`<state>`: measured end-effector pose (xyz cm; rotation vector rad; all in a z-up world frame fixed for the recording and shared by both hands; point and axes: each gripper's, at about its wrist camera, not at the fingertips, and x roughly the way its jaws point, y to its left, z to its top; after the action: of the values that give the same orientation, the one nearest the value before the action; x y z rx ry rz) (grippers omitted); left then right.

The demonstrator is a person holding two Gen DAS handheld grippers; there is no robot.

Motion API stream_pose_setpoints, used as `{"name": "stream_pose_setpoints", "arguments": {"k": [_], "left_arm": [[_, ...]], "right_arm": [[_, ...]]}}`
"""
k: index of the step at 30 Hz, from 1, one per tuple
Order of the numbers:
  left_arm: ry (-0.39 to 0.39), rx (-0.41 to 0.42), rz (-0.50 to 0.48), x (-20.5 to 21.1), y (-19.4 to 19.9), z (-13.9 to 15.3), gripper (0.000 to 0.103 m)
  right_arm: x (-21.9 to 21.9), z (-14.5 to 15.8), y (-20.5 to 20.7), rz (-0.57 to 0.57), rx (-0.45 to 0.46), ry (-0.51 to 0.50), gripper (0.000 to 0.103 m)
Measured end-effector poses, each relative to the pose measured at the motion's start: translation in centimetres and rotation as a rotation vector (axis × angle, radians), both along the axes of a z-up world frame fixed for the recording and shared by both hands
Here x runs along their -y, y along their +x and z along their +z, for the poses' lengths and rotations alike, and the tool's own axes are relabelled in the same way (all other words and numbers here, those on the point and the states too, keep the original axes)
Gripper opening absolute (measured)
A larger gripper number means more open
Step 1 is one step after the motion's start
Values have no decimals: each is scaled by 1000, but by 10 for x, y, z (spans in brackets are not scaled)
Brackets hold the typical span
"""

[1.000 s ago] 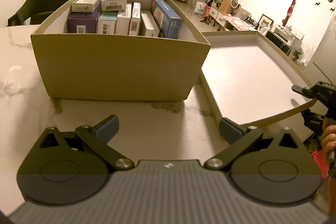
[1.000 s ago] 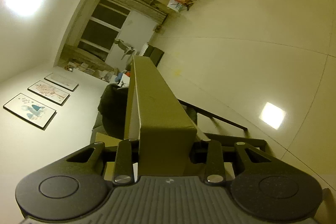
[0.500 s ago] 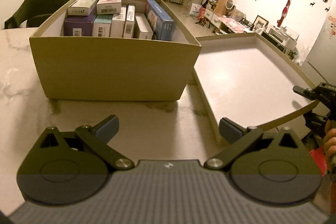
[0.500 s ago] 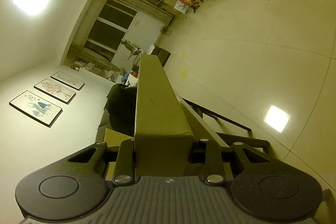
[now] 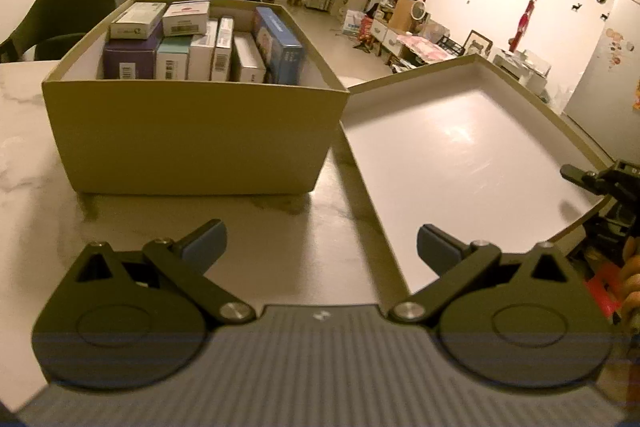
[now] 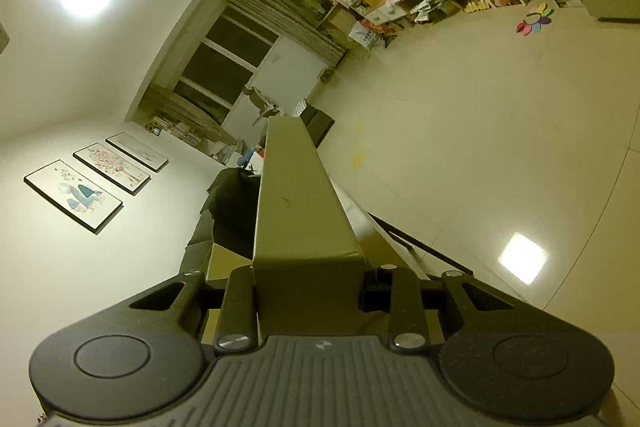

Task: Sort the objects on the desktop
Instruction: 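Lift the lid rim with the right gripper, tilting the lid up, then grasp the opposite lid rim with the left gripper while the right gripper holds the lid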

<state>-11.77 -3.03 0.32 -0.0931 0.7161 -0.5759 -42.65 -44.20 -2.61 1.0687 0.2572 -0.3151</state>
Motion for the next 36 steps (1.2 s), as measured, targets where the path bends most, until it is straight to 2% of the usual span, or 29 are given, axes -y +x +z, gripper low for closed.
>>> {"name": "stream_pose_setpoints", "arguments": {"k": [10,18,36], "left_arm": [[4,21,-69,17,-14,6,103],[-23,45,-127,30,-21,19,103],[-185,65,-288,55,-16,64,103]], "right_arm": [[-10,0,-24,-5,-4,-16,32],[-14,16,-49,-21,17,-92,32],[-48,55,-77,25,11,-325,32]]}}
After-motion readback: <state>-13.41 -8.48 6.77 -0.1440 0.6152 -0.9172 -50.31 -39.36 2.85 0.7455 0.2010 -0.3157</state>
